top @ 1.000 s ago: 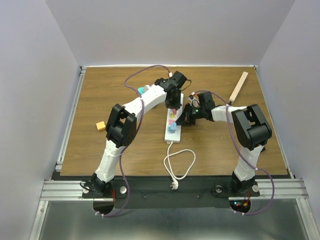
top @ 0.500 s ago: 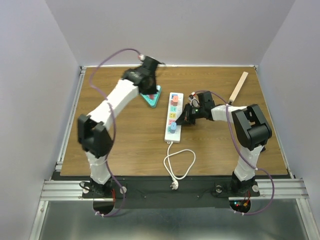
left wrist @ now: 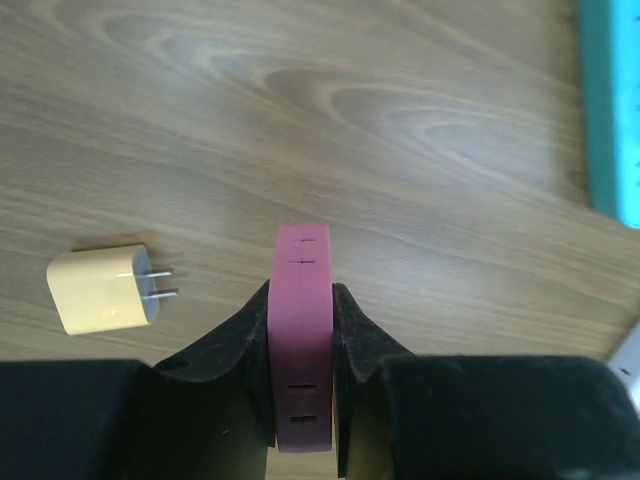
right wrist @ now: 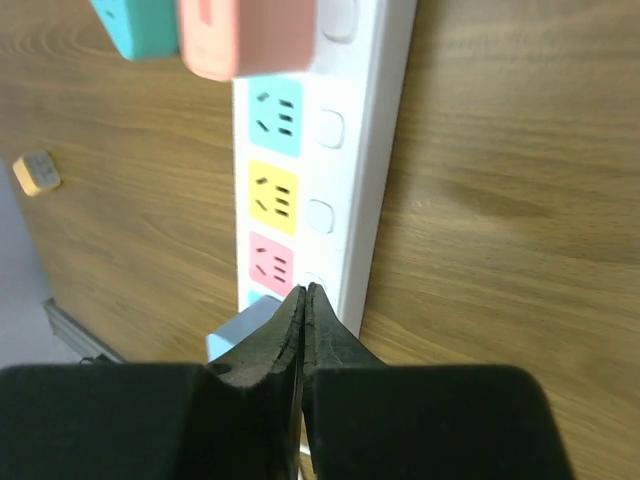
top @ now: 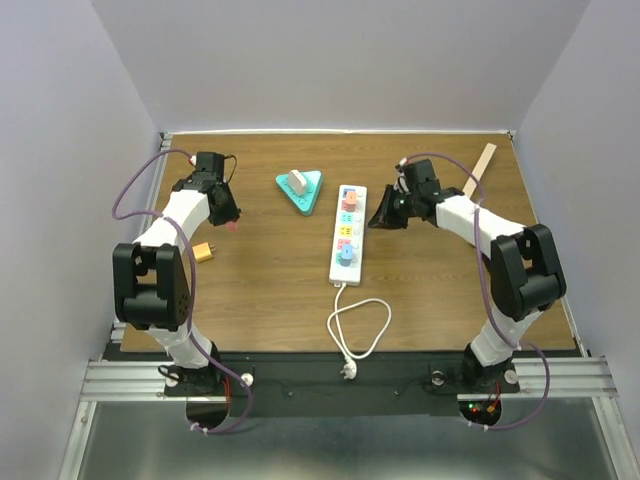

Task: Pull the plug off the socket

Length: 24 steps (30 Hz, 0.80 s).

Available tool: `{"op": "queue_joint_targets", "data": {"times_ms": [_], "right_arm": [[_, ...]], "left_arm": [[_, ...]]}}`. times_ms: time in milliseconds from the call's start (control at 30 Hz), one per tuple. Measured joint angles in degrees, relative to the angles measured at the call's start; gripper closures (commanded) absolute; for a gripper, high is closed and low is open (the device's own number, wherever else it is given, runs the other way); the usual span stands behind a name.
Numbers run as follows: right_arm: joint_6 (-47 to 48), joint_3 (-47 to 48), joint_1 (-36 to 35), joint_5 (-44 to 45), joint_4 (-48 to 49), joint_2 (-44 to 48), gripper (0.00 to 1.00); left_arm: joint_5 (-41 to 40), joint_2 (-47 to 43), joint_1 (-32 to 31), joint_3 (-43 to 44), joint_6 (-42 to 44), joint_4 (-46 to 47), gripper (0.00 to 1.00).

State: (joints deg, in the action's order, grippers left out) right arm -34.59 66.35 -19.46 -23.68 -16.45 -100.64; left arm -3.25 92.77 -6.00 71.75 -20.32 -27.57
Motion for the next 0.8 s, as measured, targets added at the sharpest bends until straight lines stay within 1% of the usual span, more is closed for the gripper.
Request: {"op": "queue_joint_targets", "data": {"times_ms": [100,267,300,333,433,500,533,767,800], "right_arm": [[1.9,3.1,0.0,2.8,-3.5,2.2,0.95],[4.3,3.6,-0.2,5.3,-7.9,6.4,0.95],[4.8,3.6,-0.4,5.7,-8.7,6.9,0.96],[5.0,3.6,-0.5,5.9,-9.3,7.0,0.95],[5.7,3.3,-1.2,6.3,-10.5,7.2,0.95],[6.1,3.1,-1.9,6.8,-11.7,7.2,0.95],[6.2,3.1,-2.2,7.0,-12.0,7.2,0.95],[6.6,3.4,-4.4,8.7,-13.6,7.1,0.94],[6.5,3.5,-4.6,8.9,-13.7,7.1,0.98]], "left_arm": [[1.5,2.1,2.8,-2.4,0.7,2.5,1.0],[4.1,4.6,8.1,-2.8,1.2,7.1,0.99],[4.4,4.8,8.7,-2.9,1.2,7.7,0.93],[4.9,5.0,9.4,-3.1,1.2,8.6,0.84],[5.6,5.2,11.2,-4.2,0.9,9.9,0.42],[5.9,5.8,11.6,-4.2,0.2,10.0,0.34],[5.8,6.4,11.6,-4.2,0.1,10.1,0.32],[5.8,7.0,11.7,-5.0,-0.5,9.7,0.25],[5.8,6.9,11.7,-5.0,-0.6,9.4,0.17]]}}
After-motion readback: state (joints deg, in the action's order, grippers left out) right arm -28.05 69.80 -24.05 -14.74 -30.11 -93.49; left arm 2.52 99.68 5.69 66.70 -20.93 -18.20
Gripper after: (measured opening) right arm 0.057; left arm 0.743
